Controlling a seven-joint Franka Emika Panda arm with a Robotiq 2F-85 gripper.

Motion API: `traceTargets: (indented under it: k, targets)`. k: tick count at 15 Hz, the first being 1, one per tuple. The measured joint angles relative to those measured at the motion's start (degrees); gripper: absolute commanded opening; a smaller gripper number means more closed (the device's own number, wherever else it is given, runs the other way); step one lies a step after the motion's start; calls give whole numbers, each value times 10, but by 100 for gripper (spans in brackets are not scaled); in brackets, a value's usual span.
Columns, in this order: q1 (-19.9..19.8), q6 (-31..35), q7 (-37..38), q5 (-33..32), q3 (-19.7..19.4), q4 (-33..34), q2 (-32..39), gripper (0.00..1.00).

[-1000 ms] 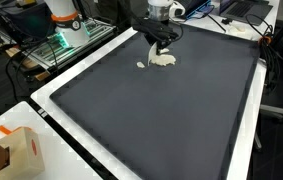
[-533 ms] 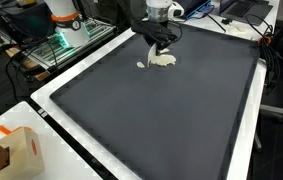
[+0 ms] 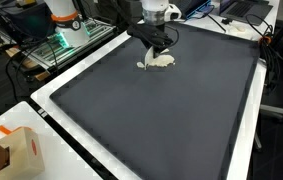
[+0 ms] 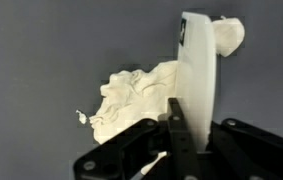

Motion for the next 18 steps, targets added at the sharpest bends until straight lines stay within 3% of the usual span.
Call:
traceTargets:
  k: [7, 18]
  targets:
    - [-4, 0, -68, 36, 28, 12, 9, 1]
    - [1, 0, -37, 40, 30, 26, 21, 1]
